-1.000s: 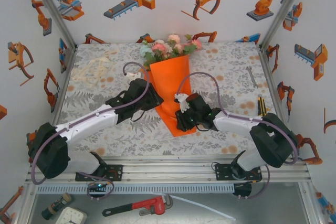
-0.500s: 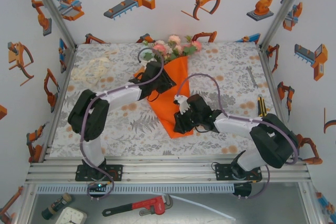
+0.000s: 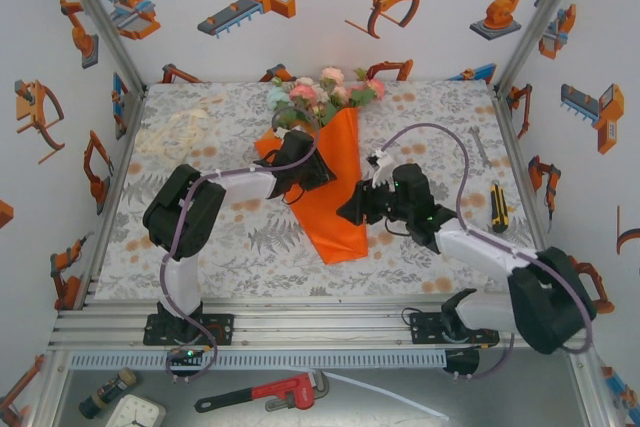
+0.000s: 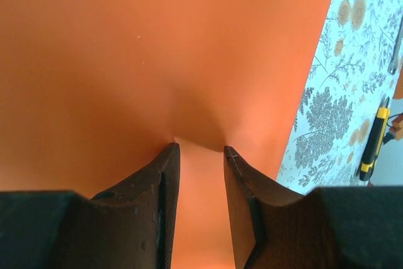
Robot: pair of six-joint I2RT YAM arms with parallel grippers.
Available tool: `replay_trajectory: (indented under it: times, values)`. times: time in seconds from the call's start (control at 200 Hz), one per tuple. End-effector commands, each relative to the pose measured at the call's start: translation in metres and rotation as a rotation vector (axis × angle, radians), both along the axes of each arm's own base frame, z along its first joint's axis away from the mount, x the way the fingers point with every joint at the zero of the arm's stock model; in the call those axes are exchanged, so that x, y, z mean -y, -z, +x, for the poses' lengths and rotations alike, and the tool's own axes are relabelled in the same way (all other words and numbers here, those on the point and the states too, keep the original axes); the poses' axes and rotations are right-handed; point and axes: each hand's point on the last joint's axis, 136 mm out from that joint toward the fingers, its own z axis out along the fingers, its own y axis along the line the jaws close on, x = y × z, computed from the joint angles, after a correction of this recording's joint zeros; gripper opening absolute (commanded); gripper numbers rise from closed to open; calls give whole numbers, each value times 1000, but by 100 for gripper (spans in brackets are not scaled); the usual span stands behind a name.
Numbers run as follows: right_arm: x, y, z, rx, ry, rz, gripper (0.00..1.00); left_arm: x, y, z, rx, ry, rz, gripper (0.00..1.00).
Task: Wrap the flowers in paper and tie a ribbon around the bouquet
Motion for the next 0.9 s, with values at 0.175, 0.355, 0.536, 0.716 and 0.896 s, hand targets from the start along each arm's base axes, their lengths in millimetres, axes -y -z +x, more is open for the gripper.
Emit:
replay_trajectory:
  times: [0.175, 0.355, 0.536, 0.716, 0.896]
  values:
    - [14, 72, -2, -209, 119, -56, 48, 14, -30, -41, 69, 137, -76, 38]
    - [29, 78, 14, -248, 222, -49, 51, 20, 0, -98, -1, 179, -35, 38]
    - [35, 82, 27, -267, 262, -58, 52, 10, 12, -126, -37, 191, 15, 38]
    - [27, 75, 52, -264, 285, -25, 53, -2, 15, -133, -18, 227, 83, 38]
    - [29, 66, 110, -293, 376, 100, 53, 1, 16, -135, 0, 250, 80, 38]
